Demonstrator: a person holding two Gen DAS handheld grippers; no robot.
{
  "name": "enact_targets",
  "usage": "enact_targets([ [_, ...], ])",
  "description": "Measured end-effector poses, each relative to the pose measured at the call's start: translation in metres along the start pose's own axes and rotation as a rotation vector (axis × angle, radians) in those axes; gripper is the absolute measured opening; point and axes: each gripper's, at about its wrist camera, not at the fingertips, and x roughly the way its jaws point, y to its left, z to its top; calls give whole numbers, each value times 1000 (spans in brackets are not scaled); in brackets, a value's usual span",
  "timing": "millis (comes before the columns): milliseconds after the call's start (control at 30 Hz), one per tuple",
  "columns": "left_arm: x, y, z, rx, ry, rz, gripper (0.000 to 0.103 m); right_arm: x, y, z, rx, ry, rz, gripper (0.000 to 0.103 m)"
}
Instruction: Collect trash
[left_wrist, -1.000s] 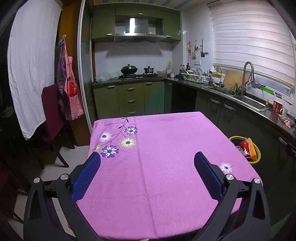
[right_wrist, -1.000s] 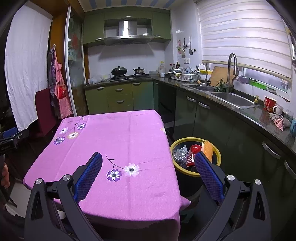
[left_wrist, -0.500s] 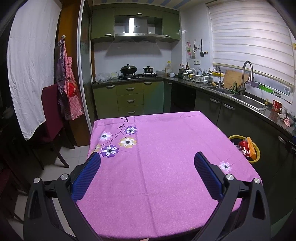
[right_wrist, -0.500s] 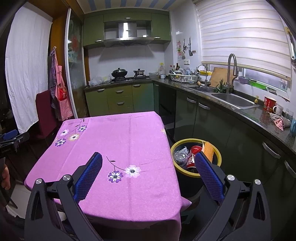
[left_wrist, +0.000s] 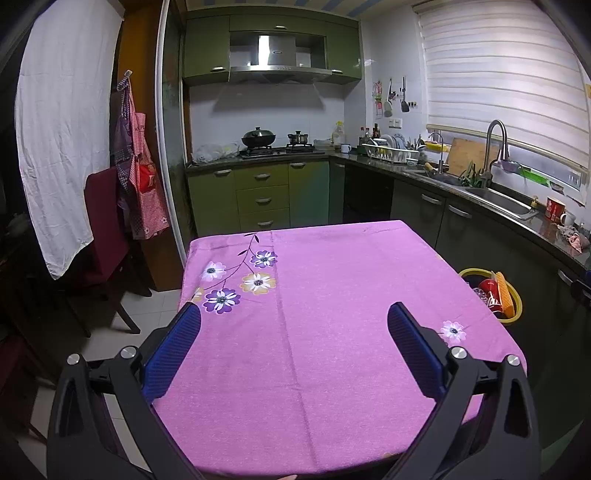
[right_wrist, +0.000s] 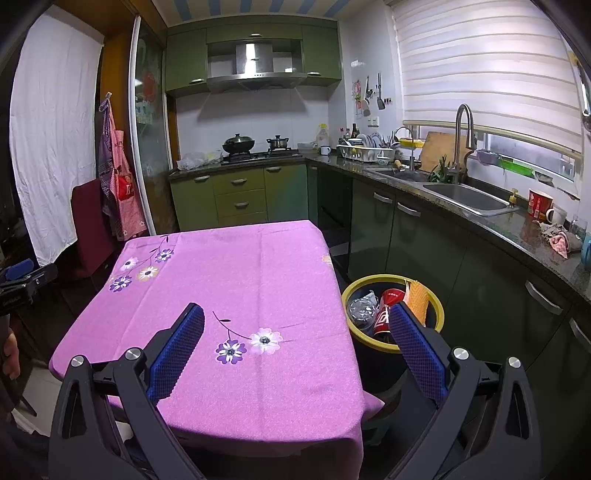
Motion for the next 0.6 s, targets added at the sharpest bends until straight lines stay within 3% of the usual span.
enact_targets([
  [600, 0, -1, -1, 2, 4, -1, 97, 3, 2, -3, -3, 5, 7, 98],
])
